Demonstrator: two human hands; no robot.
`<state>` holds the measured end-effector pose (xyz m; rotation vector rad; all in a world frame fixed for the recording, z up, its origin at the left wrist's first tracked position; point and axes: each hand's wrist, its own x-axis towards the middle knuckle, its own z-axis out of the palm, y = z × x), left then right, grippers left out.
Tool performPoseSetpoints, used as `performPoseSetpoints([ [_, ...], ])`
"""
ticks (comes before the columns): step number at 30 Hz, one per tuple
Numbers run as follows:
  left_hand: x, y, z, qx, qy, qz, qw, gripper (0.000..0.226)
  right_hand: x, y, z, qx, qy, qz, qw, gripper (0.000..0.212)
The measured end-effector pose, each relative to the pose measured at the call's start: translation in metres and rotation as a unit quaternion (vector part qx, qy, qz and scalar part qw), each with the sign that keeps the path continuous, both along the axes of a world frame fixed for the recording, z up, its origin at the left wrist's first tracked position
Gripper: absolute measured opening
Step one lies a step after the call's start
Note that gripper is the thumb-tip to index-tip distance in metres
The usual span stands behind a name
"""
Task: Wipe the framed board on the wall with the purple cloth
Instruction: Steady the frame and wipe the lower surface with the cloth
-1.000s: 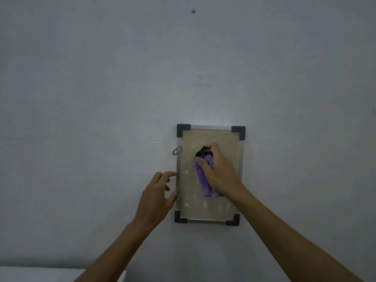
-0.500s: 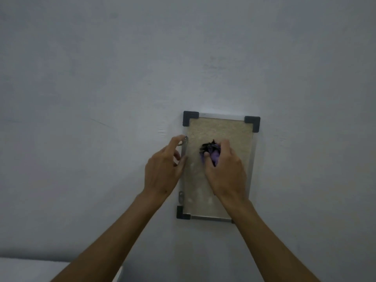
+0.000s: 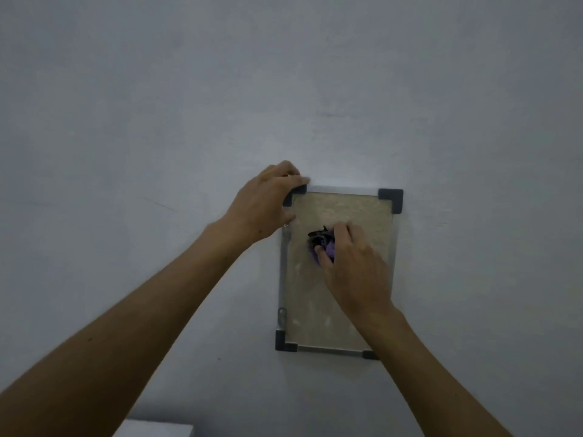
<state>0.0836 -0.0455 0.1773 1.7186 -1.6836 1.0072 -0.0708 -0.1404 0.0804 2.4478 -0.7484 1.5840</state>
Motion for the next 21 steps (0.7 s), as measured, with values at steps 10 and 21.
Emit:
performPoseSetpoints([
  [10, 0.002, -0.003, -0.004, -0.025, 0.037, -0.016, 0.999, 0.062, 0.003, -0.003, 0.004, -0.055, 0.041, 0.079, 0.994, 0.023],
  [21, 0.001, 0.000, -0.006, -0.011, 0.082, -0.041, 0.996, 0.061, 0.010, -0.004, -0.018, 0.059, -0.166, -0.006, 0.984, 0.021],
])
